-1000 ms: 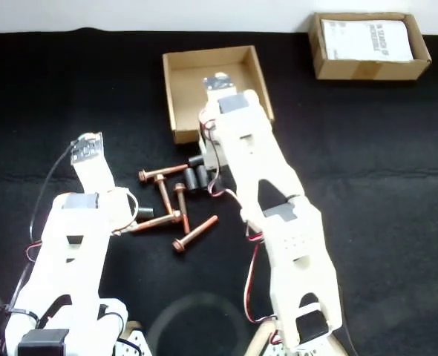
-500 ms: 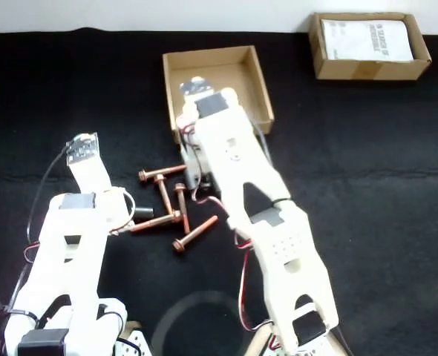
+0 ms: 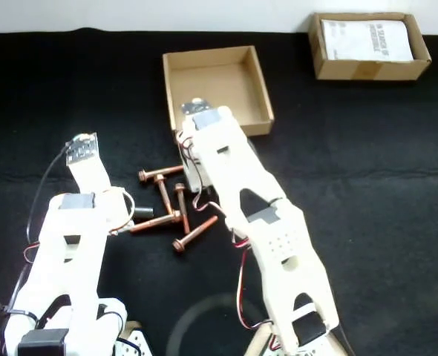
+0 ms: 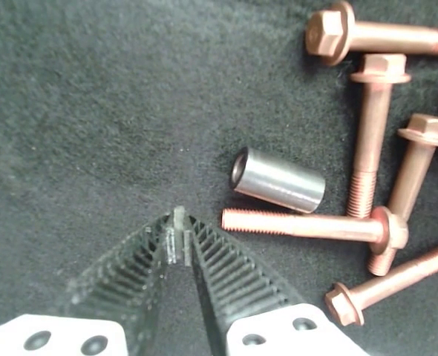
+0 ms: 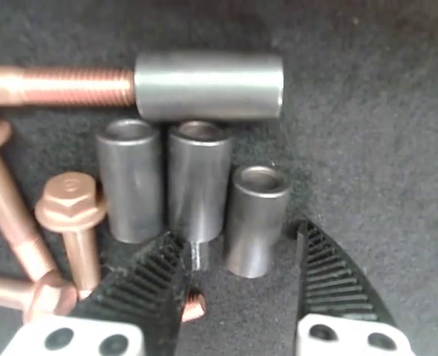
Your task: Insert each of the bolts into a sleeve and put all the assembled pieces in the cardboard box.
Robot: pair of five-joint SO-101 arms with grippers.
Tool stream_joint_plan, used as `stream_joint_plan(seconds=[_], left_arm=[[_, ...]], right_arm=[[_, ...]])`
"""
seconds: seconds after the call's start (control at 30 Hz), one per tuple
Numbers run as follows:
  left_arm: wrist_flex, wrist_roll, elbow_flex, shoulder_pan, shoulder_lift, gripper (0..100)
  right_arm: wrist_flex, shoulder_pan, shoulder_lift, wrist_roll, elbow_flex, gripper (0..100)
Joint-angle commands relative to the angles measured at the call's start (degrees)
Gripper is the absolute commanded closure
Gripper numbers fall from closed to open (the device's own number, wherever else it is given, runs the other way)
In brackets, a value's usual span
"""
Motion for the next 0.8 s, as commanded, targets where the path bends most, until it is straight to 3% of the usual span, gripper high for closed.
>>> stream_joint_plan(seconds=[0.0, 0.37, 0.53, 0.67, 0.77], left_arm=[[-0.70, 0.09, -0.22, -0.48, -0.22, 99], [-0.70, 0.09, -0.13, -0.40, -0.22, 99], [-0.70, 0.18, -0.13, -0.22, -0.22, 99], [-0.70, 0.18, -0.13, -0.13, -0.13, 99], [-0.70, 0.18, 0.22, -0.13, -0.13, 99]], right_arm=[[-1.89, 0.84, 0.13, 0.00, -0.40, 81.0], [-5.93, 0.92, 0.40, 0.26, -0.22, 81.6], [-7.16, 1.01, 0.48, 5.01, 0.13, 99.8], [-6.55, 1.71, 0.13, 5.27, 0.13, 99.2], [0.31, 3.65, -1.45, 5.36, -3.74, 99.1]])
